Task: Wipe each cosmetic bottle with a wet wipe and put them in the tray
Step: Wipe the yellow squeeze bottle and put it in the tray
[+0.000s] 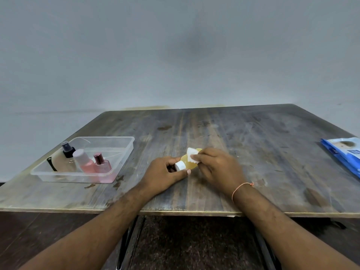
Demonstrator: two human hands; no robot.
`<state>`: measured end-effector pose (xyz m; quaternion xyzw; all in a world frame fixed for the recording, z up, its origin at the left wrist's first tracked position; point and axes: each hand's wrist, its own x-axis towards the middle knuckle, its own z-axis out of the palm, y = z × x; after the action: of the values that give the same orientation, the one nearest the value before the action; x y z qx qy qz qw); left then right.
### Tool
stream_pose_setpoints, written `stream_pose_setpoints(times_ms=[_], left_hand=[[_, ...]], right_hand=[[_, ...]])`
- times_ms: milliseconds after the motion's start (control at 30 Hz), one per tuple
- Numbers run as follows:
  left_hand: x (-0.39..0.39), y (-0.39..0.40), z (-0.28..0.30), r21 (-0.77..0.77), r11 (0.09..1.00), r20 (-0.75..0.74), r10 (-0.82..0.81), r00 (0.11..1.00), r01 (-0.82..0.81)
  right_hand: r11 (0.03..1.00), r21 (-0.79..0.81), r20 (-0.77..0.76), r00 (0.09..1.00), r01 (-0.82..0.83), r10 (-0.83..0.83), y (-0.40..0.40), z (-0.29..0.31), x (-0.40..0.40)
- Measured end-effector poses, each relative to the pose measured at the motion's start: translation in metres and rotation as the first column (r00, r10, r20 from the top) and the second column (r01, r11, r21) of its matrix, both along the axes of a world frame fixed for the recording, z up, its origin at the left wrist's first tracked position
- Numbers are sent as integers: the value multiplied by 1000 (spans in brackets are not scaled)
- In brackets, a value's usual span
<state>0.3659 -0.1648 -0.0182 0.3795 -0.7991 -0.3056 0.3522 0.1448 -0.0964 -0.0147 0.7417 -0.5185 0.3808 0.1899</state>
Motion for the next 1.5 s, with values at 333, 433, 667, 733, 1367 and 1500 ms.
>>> stream_pose_setpoints(times_ms=[333,433,667,733,1367,1500], left_hand=[[-5,1,1,-89,989,103,-107,989,116],[-4,0,0,-130,982,165,-112,980,134],[-4,1,-3,-211,968,192,-98,977,138],[-5,-2,-6,-204,973,176,-77,981,112],[-3,-2,2,171,982,-160,-53,986,80],[-5,0,4,186,980,-177,-43,983,76]], right_hand=[[999,21,-24,999,46,-45,-3,-2,0],[990,40,16,990,138,-139,-2,0,-1],[999,28,-42,998,-34,35,1,0,1],[994,21,-96,989,-107,109,3,0,4],[991,-111,-1,997,76,-77,-6,-3,-1],[991,-109,-94,993,-83,73,-6,-6,3]])
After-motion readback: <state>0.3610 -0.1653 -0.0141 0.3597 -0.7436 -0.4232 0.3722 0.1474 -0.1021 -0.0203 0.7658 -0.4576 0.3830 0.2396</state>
